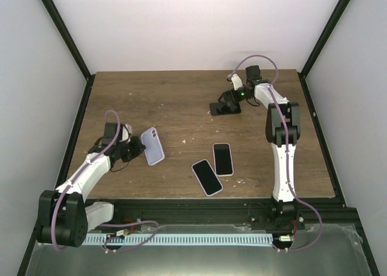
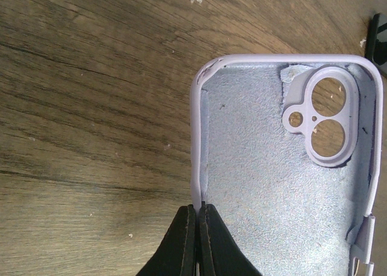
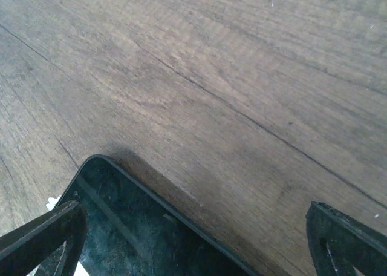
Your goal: Put the phone into the phone case
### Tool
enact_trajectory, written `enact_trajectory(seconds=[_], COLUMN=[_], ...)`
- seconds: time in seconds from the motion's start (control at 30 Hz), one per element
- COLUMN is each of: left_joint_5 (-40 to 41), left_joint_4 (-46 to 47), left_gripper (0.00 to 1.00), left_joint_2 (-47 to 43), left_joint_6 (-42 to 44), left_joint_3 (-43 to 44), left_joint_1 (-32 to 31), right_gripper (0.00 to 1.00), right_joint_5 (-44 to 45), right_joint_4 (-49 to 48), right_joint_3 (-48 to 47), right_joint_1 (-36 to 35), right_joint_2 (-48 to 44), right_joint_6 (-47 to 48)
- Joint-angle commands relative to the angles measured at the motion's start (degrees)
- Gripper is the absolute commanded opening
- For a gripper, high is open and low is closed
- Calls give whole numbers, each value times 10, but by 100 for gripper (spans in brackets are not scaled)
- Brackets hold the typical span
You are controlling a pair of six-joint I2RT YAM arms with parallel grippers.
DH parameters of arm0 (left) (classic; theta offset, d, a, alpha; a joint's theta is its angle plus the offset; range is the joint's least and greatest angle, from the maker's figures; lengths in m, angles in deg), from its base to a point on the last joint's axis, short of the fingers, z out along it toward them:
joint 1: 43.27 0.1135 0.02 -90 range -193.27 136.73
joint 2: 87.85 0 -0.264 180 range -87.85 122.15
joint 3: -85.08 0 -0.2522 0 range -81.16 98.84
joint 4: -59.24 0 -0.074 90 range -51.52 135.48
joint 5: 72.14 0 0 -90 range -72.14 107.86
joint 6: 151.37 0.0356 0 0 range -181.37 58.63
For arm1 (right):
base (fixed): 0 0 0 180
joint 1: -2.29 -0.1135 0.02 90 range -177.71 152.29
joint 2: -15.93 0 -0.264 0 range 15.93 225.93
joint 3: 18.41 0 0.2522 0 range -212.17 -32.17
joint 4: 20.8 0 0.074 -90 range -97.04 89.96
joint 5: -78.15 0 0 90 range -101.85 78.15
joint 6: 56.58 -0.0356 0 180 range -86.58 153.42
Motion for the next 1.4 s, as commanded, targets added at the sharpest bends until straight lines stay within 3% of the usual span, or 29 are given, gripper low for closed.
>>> enact_trajectory(seconds=[0.0,0.53,0.9,1.07,1.37], left_joint_5=[-9,-15,-24,-37,-44], left_joint_4=[5,7,43,71,113], left_gripper=[0,0,0,0,0], left_joint_2=[-13,-43,-30,4,74], left_joint_6=[-1,-3,-18,-23,-38], left_joint_3=[1,-15,-29,-23,-20], left_joint_1=[-2,-2,-2,-3,-32], right_gripper=[100,96,82,80,89], right_joint_5=[-17,-19,-18,38,192], right_joint_4=[37,64,36,20,-54], right_joint_3=[-12,74,206,227,237], right_joint_1=[3,2,-9,-31,-81], right_joint_2=[5,-40,-132,-151,-154], right_joint_6=[5,-2,-40,-54,-75])
